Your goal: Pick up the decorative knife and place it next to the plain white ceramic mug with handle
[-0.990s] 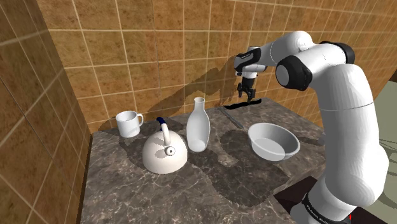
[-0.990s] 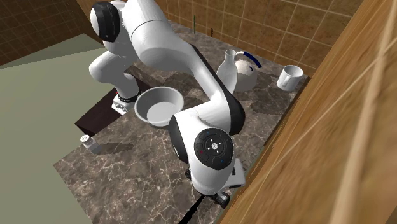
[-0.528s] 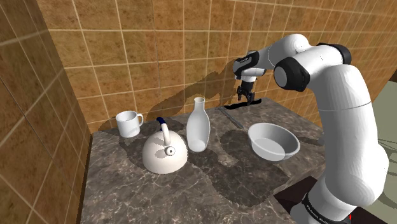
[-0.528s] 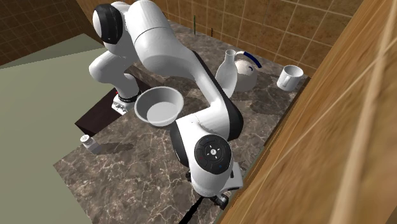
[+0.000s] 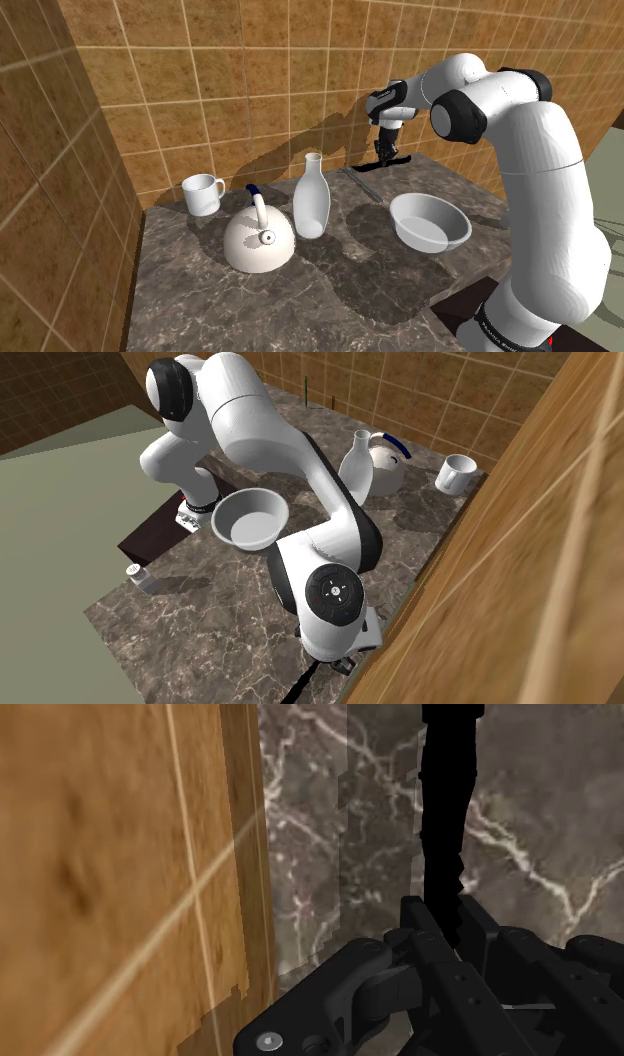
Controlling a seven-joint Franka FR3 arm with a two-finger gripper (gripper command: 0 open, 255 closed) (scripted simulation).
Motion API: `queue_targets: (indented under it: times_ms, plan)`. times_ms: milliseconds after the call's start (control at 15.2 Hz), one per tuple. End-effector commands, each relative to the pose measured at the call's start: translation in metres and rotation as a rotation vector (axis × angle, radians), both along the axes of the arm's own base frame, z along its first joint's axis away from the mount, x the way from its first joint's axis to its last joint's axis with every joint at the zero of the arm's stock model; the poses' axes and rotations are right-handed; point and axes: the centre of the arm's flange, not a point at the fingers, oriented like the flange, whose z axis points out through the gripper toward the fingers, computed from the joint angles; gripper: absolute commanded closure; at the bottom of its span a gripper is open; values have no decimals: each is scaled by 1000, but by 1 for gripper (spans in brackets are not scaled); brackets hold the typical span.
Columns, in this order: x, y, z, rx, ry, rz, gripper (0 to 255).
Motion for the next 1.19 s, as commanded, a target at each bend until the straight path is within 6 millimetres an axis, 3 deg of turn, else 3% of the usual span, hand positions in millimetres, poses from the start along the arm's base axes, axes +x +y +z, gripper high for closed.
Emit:
queue_targets:
  times_ms: [0, 330, 1122]
  plan:
    - [0, 0, 0, 0, 0, 0, 255]
    - [0, 0, 0, 0, 0, 0, 255]
    - [0, 0, 63, 0, 0, 0, 255]
